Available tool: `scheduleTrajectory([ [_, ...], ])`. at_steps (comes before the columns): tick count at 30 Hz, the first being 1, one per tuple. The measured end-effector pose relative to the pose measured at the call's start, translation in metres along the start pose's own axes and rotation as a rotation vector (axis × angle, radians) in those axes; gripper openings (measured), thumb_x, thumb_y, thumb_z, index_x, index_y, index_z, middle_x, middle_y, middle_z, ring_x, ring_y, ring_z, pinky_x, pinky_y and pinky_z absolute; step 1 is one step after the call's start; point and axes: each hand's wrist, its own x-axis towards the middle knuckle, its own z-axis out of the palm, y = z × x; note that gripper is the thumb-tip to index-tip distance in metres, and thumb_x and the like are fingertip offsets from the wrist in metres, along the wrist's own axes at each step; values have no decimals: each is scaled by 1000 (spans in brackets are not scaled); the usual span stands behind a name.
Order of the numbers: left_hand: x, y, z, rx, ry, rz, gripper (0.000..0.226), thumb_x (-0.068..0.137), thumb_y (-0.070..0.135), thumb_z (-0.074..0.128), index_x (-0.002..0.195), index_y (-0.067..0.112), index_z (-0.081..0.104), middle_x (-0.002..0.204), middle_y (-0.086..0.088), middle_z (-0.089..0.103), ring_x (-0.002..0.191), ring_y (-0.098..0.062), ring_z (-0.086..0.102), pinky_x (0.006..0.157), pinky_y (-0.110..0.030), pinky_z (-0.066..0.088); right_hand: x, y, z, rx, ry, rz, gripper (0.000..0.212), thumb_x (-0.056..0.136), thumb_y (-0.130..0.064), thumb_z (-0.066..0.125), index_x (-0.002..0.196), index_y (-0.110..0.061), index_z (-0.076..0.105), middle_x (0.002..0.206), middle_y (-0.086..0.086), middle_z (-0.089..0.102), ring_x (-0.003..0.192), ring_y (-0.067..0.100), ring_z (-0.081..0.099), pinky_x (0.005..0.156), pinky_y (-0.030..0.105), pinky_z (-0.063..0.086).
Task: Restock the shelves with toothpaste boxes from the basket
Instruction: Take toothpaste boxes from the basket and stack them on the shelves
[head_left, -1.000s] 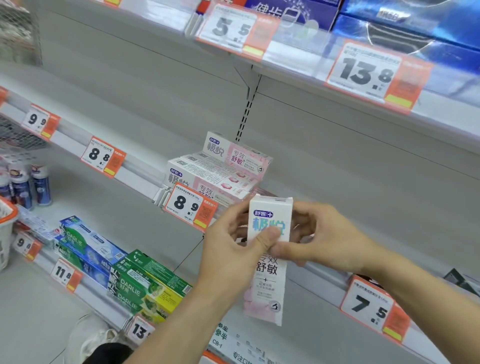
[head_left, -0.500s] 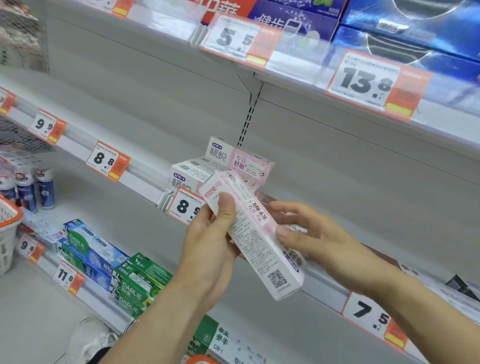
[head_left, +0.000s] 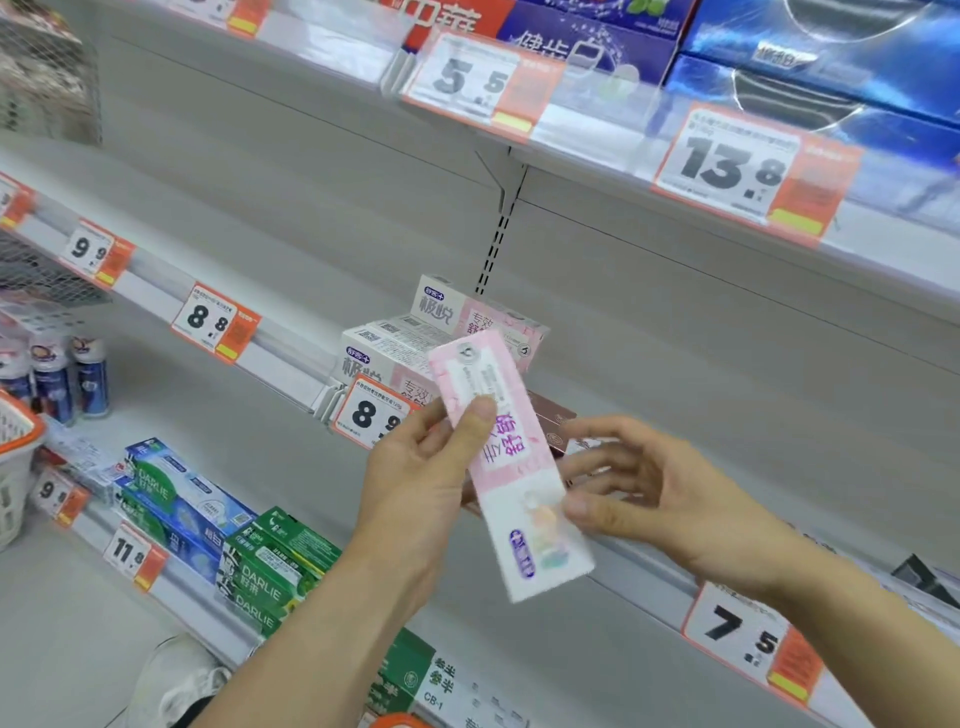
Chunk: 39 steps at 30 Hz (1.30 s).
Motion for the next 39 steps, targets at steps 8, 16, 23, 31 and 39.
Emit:
scheduleTrajectory([
  [8,-3,0,-5,468,-383,88,42,85,40,74,123,23,68,106,0,77,100,-18,72,89,-32,58,19,-20,-11,-44,-46,-166,60,79,-18,76,135,-27,57,107,11,74,94,39,70,79,54,59],
  [16,9,31,-44,842,-236,-16,43,71,37,88,105,26,62,90,4,77,70,-7,69,69,-27,57,24,-23,-36,196,158,-200,47,67,-12,76,107,-14,50,106,24,71,89,35,73,66,32,61],
  [23,29,28,-51,430,181,218,52,83,28,77,129,22,53,108,1,72,95,-18,72,76,-20,56,42,-29,-30,68,280,-346,36,65,-8,80,94,-2,59,89,2,76,65,14,71,54,20,53],
  [31,56,-24,-37,1276,77,620,61,97,45,45,153,24,32,162,3,26,152,-16,12,125,-36,7,151,-15,-6,-12,638,-362,34,72,-26,89,94,-20,64,96,-5,70,83,6,63,70,14,49],
  [39,57,-37,-29,1499,-55,563,54,103,44,31,155,32,25,167,7,8,152,-16,-18,124,-41,-10,173,12,-9,-427,455,-205,27,79,-35,83,100,-30,67,117,-9,60,113,9,48,84,19,34],
])
